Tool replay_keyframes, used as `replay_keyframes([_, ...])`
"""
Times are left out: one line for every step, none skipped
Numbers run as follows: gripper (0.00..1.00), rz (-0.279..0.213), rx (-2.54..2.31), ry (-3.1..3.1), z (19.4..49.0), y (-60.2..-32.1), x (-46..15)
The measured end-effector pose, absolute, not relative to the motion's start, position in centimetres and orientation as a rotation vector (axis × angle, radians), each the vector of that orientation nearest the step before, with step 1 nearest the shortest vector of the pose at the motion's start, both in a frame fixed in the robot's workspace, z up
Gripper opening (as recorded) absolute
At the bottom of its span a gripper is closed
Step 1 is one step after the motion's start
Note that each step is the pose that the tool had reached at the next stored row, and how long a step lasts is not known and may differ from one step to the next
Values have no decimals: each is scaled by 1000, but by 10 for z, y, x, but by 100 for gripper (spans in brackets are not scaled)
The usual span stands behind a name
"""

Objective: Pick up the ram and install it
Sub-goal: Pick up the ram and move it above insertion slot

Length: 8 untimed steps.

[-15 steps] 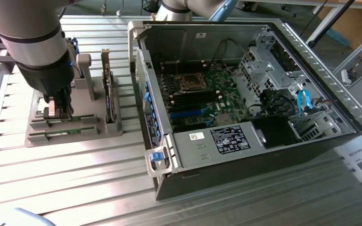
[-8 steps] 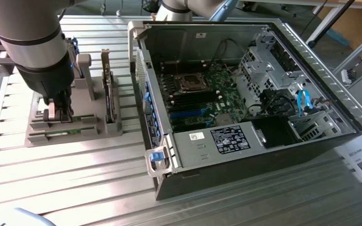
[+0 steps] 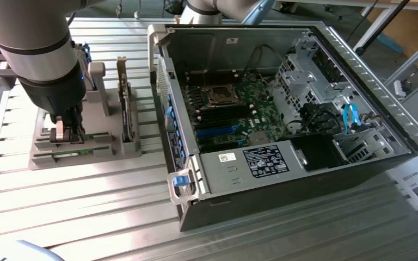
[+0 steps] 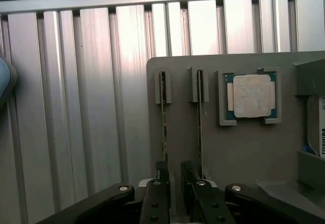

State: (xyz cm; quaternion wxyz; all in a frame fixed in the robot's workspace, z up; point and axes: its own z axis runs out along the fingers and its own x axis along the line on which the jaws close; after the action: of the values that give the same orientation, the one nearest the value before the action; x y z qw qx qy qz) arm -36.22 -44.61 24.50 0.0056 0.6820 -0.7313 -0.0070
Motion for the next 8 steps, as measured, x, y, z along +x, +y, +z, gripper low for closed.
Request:
replay_keyframes([25,-22,2135,-2289,245,-446,-362])
replay_keyframes([25,-22,2135,-2289,245,-446,-362])
replay_keyframes([25,-22,2135,-2289,244,-446,-362])
replay_keyframes([25,-21,2136,-2290,243,-446,-362])
replay_keyframes([25,-21,2136,-2290,243,-446,-362])
replay_keyframes([25,-20,2136,-2290,242,-446,-362])
replay_keyframes([25,-19,2136,-2290,241,-446,-362])
replay_keyframes([25,-19,2137,-2291,240,-446,-362])
